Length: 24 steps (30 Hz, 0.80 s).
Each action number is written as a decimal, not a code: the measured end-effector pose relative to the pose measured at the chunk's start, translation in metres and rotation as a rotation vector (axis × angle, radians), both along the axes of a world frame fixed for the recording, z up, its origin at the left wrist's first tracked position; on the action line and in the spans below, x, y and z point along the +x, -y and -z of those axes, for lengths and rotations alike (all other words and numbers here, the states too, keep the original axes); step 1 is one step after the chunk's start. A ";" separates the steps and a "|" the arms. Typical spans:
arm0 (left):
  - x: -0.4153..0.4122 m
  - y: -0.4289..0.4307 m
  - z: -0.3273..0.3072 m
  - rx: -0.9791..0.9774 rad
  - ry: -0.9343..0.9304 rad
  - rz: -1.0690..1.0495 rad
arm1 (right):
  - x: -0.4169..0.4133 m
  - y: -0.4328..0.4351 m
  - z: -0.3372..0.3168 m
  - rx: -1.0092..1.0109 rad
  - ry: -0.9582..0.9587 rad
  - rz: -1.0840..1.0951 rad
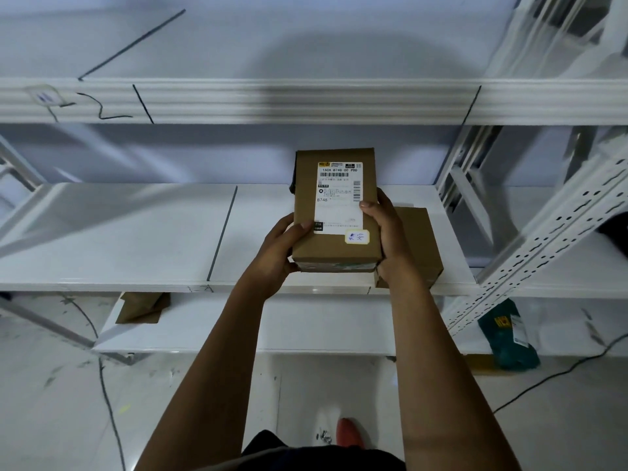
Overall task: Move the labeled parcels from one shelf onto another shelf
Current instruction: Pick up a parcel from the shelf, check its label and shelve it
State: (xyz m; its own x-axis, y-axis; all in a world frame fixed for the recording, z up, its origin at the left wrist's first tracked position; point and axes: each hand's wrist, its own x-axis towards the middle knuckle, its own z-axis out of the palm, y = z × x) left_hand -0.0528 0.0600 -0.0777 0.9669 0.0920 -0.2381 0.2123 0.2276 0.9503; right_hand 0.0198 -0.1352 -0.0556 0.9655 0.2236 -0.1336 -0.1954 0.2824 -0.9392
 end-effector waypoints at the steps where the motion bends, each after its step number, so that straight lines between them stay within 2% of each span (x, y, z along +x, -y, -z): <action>1: 0.000 -0.001 0.001 -0.003 0.001 -0.005 | 0.000 -0.001 0.000 0.001 -0.004 -0.002; 18: -0.016 -0.024 -0.003 -0.003 0.028 -0.022 | -0.017 -0.021 -0.002 0.036 0.026 -0.033; 24: -0.030 -0.035 -0.003 -0.018 0.099 -0.017 | -0.033 -0.027 0.001 0.064 0.083 -0.025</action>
